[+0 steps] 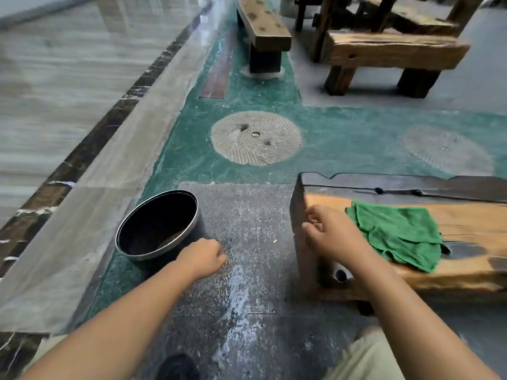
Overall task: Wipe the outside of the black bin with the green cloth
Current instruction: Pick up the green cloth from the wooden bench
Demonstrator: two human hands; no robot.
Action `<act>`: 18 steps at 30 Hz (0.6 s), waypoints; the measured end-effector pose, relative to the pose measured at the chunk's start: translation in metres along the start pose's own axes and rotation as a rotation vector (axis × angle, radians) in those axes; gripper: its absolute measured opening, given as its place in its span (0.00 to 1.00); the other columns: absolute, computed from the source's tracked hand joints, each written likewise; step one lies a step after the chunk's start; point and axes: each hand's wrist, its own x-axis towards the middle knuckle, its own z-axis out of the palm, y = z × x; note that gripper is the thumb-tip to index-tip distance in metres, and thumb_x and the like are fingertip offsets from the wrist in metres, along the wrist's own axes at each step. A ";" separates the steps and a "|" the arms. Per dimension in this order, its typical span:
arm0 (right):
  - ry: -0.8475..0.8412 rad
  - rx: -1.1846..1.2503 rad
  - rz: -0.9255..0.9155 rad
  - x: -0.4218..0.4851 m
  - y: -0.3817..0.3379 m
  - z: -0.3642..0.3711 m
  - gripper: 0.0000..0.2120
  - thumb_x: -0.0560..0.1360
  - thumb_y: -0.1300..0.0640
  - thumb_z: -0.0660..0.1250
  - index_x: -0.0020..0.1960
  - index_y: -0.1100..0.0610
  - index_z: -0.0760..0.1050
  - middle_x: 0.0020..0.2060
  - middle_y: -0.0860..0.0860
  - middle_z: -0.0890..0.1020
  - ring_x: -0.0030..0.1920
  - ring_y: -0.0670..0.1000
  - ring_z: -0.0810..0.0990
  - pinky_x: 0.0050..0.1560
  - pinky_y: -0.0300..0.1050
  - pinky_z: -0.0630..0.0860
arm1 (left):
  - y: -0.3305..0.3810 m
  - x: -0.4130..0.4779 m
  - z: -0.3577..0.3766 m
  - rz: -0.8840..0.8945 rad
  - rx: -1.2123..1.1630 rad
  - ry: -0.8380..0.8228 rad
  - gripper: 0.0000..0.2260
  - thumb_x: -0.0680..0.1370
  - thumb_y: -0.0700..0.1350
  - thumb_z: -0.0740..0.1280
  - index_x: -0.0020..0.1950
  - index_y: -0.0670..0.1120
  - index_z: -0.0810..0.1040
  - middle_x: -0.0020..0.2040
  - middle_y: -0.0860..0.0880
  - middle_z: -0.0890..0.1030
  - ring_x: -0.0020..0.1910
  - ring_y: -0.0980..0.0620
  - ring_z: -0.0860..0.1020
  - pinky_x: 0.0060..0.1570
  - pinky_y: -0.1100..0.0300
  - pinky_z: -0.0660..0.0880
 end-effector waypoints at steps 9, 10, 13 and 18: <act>0.162 -0.325 0.234 -0.014 0.093 -0.026 0.37 0.71 0.31 0.64 0.73 0.52 0.67 0.71 0.60 0.69 0.72 0.64 0.65 0.70 0.69 0.65 | -0.017 0.000 0.018 -0.067 -0.074 0.015 0.14 0.77 0.55 0.62 0.41 0.46 0.79 0.41 0.47 0.83 0.42 0.46 0.80 0.42 0.53 0.76; 0.147 -0.342 0.274 -0.016 0.098 -0.027 0.40 0.70 0.27 0.61 0.74 0.49 0.65 0.74 0.59 0.67 0.75 0.63 0.62 0.71 0.72 0.60 | -0.016 0.001 0.019 -0.070 -0.080 0.022 0.14 0.77 0.55 0.62 0.42 0.47 0.79 0.41 0.48 0.83 0.41 0.46 0.80 0.42 0.53 0.76; 0.138 -0.330 0.350 -0.023 0.107 -0.020 0.44 0.68 0.21 0.52 0.76 0.46 0.60 0.78 0.58 0.60 0.78 0.62 0.55 0.71 0.75 0.54 | -0.015 0.003 0.021 -0.065 -0.085 0.031 0.12 0.77 0.54 0.62 0.42 0.49 0.78 0.40 0.50 0.82 0.41 0.48 0.80 0.42 0.54 0.76; 0.198 -0.324 0.389 -0.031 0.103 -0.006 0.41 0.70 0.25 0.52 0.77 0.47 0.62 0.76 0.59 0.65 0.75 0.63 0.61 0.71 0.70 0.60 | -0.014 0.003 0.020 -0.039 -0.077 0.035 0.12 0.76 0.54 0.62 0.42 0.48 0.77 0.40 0.49 0.82 0.41 0.47 0.80 0.41 0.54 0.77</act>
